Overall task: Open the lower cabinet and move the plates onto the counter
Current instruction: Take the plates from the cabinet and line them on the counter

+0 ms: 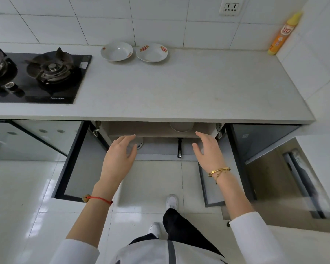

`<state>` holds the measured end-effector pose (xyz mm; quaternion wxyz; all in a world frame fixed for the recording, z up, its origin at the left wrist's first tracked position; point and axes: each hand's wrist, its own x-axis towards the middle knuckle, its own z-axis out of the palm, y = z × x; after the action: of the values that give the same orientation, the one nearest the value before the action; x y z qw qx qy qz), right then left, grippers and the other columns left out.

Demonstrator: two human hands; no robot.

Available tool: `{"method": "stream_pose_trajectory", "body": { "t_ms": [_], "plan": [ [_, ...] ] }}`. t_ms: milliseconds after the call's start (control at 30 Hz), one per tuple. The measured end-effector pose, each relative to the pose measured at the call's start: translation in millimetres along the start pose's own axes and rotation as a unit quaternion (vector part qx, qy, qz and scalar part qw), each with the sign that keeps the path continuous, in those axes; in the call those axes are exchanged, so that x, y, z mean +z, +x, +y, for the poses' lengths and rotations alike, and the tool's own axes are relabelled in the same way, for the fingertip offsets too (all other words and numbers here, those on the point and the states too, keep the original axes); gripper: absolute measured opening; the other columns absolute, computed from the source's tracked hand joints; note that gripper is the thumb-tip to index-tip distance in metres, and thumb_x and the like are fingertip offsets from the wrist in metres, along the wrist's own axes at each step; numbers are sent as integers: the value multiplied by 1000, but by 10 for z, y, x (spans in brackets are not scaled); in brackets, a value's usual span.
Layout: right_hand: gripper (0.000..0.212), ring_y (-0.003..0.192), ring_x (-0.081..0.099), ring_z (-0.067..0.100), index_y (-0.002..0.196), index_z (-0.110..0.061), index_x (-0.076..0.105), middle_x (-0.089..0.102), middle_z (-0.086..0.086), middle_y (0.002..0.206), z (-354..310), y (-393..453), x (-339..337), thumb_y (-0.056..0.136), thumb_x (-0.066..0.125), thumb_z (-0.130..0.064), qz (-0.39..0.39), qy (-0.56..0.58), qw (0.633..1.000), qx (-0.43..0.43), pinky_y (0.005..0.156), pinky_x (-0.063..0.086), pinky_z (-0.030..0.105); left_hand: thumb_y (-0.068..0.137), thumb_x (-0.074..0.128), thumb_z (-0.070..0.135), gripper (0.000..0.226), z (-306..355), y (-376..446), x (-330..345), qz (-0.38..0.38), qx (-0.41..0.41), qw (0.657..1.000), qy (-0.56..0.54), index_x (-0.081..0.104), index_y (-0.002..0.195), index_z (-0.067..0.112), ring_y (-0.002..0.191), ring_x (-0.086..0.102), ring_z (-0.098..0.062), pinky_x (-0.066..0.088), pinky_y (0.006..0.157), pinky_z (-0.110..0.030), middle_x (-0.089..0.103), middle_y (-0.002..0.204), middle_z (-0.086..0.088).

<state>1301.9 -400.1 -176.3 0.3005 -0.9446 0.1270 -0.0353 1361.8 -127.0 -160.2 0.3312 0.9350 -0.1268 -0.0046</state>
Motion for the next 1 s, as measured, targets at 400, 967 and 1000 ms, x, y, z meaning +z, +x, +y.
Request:
{"method": "stream_pose_trajectory", "body": {
  "t_ms": [400,967,1000],
  "plan": [
    [43,132,39,18,138,-13,43,50,6,137,133,-443,0,97,47,-26,37,-11,999,14,106,29,24,93,56,17,34,101,-329,114,-24,36,999,7,60,127,13,97,61,-26,50,87,-33,64,117,-3],
    [44,135,36,21,139,-12,41,47,7,141,1055,274,364,98,45,-25,-24,-12,999,28,110,30,31,95,55,18,35,6,230,1145,-23,9,1000,16,59,129,12,116,57,-21,48,96,-35,61,126,-4],
    [44,135,36,21,139,-12,40,47,7,141,1123,353,451,98,45,-25,-25,-10,999,32,111,30,31,94,55,18,35,-55,300,1250,-25,8,999,20,59,129,12,115,57,-22,48,95,-35,61,126,-4]
  ]
}}
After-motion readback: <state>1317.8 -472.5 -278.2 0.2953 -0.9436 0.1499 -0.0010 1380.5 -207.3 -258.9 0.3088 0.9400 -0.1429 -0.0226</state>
